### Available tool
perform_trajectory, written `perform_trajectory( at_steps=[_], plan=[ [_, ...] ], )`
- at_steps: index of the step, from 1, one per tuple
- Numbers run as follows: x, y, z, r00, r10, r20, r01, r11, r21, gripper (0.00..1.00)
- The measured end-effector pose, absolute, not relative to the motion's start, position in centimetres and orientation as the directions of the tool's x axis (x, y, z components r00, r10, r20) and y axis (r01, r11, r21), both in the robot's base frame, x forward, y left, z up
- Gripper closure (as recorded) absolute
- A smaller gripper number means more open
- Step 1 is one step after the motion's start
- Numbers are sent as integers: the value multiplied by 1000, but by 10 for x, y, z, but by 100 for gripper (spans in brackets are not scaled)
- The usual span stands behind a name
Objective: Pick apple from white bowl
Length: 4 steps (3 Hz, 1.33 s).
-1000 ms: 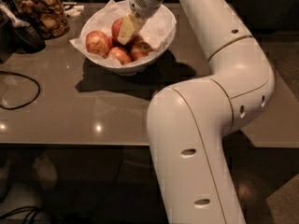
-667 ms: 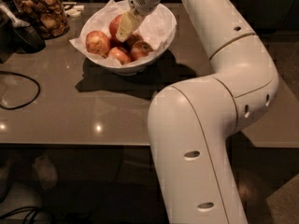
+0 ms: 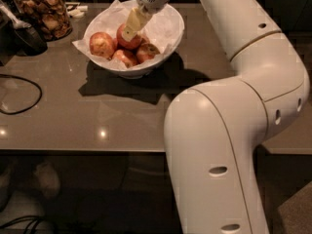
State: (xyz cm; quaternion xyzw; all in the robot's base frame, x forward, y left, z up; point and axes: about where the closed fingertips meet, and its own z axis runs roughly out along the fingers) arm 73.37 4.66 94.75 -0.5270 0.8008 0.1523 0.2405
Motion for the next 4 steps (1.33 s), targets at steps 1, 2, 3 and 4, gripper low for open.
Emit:
perform_trajectory(
  at_steps=[1,2,3,4],
  plan=[
    [728,43,959,-318,-770,-554,-916,400,-30,100],
    [721,41,973,-302,-770,-563,-916,398,-53,100],
    [715,40,980,-288,-773,-565,-916,394,-72,100],
    [715,40,981,-288,-773,-565,-916,394,-73,82]
  ],
)
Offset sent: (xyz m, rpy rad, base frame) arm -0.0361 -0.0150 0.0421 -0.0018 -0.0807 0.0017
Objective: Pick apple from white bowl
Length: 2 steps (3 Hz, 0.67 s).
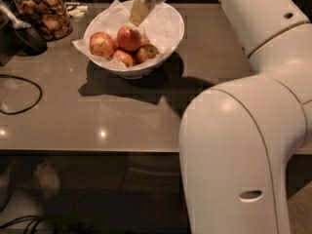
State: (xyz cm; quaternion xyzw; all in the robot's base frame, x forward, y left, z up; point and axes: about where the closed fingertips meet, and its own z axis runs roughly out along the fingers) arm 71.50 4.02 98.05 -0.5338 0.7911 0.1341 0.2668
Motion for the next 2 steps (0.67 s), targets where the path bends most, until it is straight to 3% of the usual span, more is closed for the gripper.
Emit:
perform_trajectory(
  at_steps=[2],
  plan=[
    [715,40,980,-288,-773,-565,-916,394,-73,35]
  ],
)
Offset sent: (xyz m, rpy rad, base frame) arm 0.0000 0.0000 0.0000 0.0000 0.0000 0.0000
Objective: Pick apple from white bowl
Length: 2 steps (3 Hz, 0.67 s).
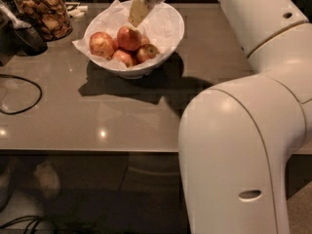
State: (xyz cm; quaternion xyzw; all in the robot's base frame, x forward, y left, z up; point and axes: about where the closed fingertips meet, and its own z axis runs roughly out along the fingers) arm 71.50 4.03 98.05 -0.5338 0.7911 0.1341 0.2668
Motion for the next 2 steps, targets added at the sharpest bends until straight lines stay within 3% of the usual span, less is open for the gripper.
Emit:
perform_trajectory(
  at_steps=[1,2],
  plan=[
    [715,40,980,-288,-773,-565,-916,394,-73,12],
    [715,40,980,-288,-773,-565,-916,394,-73,0]
  ],
)
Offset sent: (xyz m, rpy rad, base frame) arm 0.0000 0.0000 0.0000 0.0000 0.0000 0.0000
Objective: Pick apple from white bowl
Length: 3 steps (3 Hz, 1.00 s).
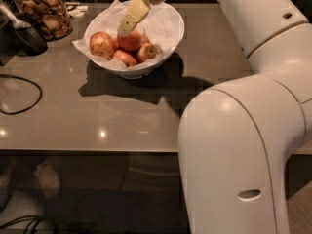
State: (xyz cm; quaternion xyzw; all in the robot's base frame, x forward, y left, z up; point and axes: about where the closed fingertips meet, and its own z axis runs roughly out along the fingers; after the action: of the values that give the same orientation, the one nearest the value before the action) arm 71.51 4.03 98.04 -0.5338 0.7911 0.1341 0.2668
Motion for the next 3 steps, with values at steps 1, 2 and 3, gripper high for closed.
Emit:
perform_trajectory(
  at_steps=[1,2,3],
  plan=[
    [719,42,973,-300,-769,-564,-915,400,-60,0],
    [722,42,968,-313,-767,-560,-912,408,-48,0],
    [725,41,958,-330,-764,-555,-911,412,-24,17]
  ],
)
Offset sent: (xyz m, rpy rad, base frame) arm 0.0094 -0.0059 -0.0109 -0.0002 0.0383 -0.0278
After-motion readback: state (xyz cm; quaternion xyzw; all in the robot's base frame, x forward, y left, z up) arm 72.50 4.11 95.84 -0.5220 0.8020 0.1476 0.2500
